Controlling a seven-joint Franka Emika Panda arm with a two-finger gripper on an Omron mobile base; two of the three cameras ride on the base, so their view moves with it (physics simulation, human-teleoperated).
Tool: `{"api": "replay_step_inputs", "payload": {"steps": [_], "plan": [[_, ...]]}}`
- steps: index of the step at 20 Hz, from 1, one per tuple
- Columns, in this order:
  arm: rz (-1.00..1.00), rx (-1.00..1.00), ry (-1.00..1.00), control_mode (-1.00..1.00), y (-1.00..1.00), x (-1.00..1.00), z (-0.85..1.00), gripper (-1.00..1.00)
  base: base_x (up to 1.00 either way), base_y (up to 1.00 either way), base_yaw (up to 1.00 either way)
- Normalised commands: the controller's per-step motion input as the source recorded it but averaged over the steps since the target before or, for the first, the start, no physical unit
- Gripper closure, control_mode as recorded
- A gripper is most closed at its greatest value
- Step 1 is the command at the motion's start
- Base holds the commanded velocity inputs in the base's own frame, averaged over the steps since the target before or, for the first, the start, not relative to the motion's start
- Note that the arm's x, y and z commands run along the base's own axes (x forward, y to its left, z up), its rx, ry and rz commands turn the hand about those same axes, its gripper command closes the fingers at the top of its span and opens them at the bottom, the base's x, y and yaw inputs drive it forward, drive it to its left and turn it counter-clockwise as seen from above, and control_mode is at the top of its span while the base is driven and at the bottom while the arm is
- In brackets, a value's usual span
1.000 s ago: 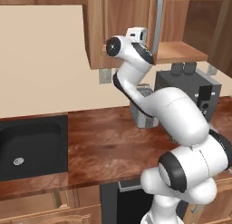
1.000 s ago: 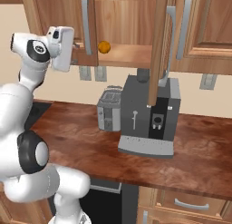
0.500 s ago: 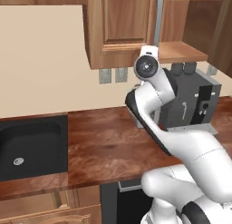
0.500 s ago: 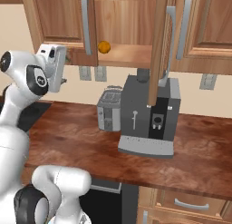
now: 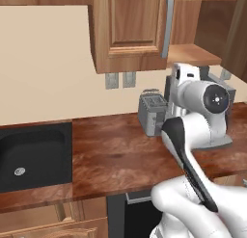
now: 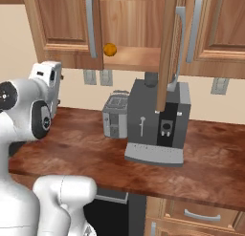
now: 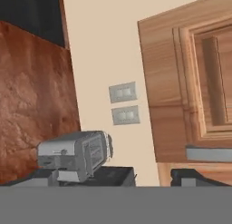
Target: Pick the orange from the counter and place it in the cabinet. Then close the cabinet.
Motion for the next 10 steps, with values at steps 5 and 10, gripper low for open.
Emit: {"api": "replay_step_inputs", "payload": {"steps": [5,10], "plan": [[0.20,0.31,0.00,-1.00,-0.43,-0.95,0.14,-1.00,0.00,0.00,0.00],[0.22,0.29,0.00,-1.00,-0.46,-0.76,0.14,-1.00,0.00,0.00,0.00]]}}
